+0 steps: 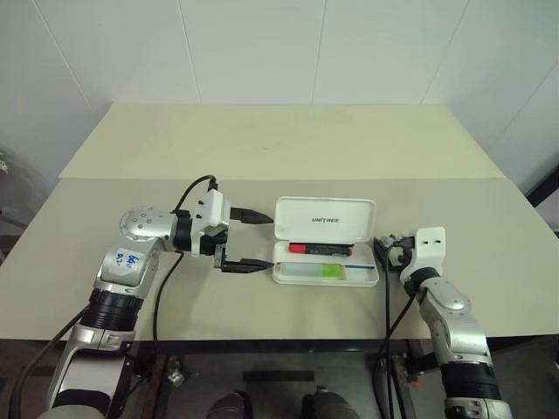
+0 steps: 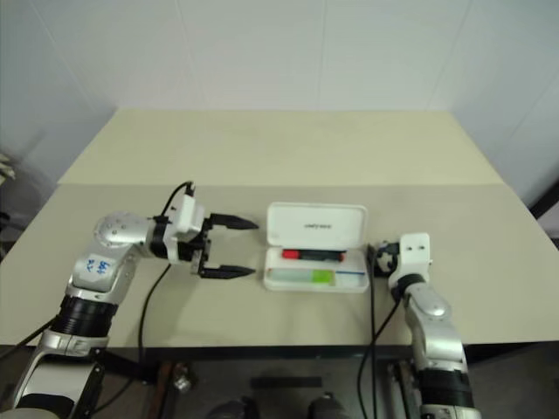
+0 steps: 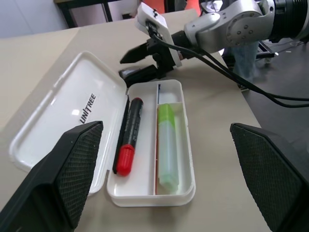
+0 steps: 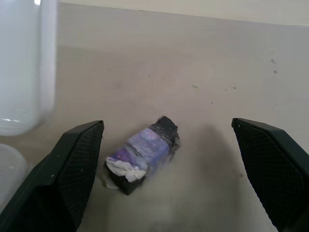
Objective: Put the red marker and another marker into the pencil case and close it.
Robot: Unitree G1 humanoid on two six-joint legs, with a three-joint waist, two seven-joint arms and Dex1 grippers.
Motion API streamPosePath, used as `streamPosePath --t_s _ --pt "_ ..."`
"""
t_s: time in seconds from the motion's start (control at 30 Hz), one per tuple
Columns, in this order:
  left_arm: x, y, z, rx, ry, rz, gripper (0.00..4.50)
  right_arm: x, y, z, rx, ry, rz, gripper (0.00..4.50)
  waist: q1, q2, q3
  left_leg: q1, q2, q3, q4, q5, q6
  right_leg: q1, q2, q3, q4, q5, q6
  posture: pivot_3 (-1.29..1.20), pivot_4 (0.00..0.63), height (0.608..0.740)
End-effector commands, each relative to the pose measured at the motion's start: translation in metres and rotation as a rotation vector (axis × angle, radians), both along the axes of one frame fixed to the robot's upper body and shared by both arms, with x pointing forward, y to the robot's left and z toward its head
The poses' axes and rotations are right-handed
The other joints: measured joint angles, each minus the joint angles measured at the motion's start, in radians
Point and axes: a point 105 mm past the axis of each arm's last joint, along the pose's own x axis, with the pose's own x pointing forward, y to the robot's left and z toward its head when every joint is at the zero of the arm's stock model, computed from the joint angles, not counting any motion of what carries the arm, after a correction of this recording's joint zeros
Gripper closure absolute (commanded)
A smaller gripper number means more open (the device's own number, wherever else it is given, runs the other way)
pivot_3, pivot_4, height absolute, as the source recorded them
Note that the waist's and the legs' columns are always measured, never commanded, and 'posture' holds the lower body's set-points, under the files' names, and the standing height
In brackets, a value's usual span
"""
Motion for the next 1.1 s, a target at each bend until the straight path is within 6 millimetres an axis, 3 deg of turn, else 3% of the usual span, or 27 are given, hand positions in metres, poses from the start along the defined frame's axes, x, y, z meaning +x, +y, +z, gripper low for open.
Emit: streamPosePath --t_s 0.03,0.17,0.57,0.6,0.87,1.1 --pt "-0.001 0.003 0.015 -0.028 -0.053 -0.003 0.01 -0.004 -0.006 -0.001 -0.008 0.016 -0.059 0.0 0.0 0.0 0.0 0.0 0.0 0.0 0.0 0.0 0.0 0.0 0.0 0.0 0.0 0.0 0.0 0.0 0.15 0.74" --pt "-0.002 0.002 0.017 -0.038 -0.053 -0.007 0.01 -0.007 -0.003 -0.011 0.009 0.081 -0.067 0.0 0.002 -0.001 0.0 0.0 0.0 0.0 0.0 0.0 0.0 0.0 0.0 0.0 0.0 0.0 0.0 0.0 0.15 0.74" --pt "-0.003 0.006 0.02 -0.044 -0.049 -0.011 0.0 -0.012 -0.001 -0.01 0.028 0.107 -0.061 3.94 0.006 -0.002 -0.001 -0.002 -0.001 -0.002 -0.001 -0.001 0.001 0.0 -0.002 -0.002 -0.002 0.0 -0.001 0.0 0.15 0.74" --pt "-0.003 0.007 0.021 -0.047 -0.048 -0.013 0.0 -0.011 -0.003 -0.007 0.022 0.097 -0.063 4.09 0.006 -0.002 -0.001 -0.002 -0.001 -0.002 -0.001 -0.001 0.001 0.0 -0.002 -0.002 -0.002 0.0 -0.001 0.0 0.15 0.74" --pt "-0.003 0.013 0.02 -0.066 -0.058 -0.019 0.0 0.0 -0.017 0.045 -0.084 -0.058 -0.002 4.09 0.0 -0.002 -0.001 -0.002 -0.001 -0.001 -0.002 -0.002 0.003 -0.002 -0.001 -0.002 -0.001 0.0 -0.001 0.0 0.15 0.74" --pt "-0.008 0.022 0.012 -0.076 -0.007 -0.051 0.0 -0.003 -0.008 0.078 -0.168 -0.111 0.167 4.09 -0.005 -0.002 -0.001 -0.004 0.0 0.001 -0.002 -0.001 0.001 -0.006 0.001 0.001 0.001 -0.001 -0.002 0.0 0.15 0.74"
